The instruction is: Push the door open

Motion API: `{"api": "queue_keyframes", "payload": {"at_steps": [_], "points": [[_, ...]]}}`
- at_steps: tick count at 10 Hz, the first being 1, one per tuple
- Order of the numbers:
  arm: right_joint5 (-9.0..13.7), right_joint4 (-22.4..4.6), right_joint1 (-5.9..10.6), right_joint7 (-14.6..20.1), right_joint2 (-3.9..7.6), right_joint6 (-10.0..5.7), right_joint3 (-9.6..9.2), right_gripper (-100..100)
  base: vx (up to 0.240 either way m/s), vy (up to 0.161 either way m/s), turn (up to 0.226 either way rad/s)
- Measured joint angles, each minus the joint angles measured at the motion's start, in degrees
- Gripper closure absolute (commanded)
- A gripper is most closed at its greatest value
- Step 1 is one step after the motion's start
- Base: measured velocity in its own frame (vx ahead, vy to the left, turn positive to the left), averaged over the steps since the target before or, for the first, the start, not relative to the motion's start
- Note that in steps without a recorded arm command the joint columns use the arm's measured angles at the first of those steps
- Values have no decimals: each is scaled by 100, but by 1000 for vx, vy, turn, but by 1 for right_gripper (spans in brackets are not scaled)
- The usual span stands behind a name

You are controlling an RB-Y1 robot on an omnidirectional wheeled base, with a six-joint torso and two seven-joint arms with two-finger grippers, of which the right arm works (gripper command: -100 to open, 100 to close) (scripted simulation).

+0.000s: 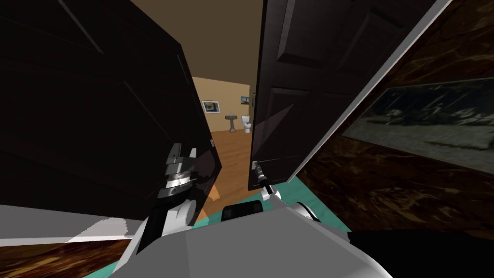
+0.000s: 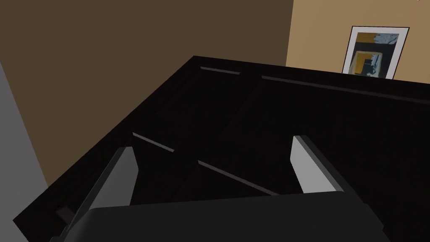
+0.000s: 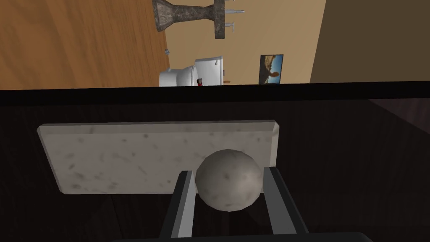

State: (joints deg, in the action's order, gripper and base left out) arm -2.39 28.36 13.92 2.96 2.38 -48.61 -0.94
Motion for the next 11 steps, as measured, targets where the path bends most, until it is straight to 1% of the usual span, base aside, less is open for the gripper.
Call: {"api": "queue_keyframes", "payload": {"at_steps": [1, 2, 3, 4, 5, 8, 9, 11], "points": [[13, 154, -85, 7, 49, 66, 21, 100, 186, 81, -102], [58, 142, -73, -39, 70, 106, 100, 100, 205, 67, -85], [97, 88, -47, -96, 87, 96, 168, 100, 163, 49, -74], [126, 223, -113, -125, 124, 123, 221, -100, -47, 57, -54], [135, 257, -121, -123, 131, 141, 226, -100, -159, 47, -13], [144, 241, -113, -101, 107, 139, 216, -100, -192, 31, -27], [146, 297, -142, -93, 86, 165, 209, -100, -206, 37, -36], [157, 303, -150, -78, 27, 171, 205, -100, -178, 40, -34]]}}
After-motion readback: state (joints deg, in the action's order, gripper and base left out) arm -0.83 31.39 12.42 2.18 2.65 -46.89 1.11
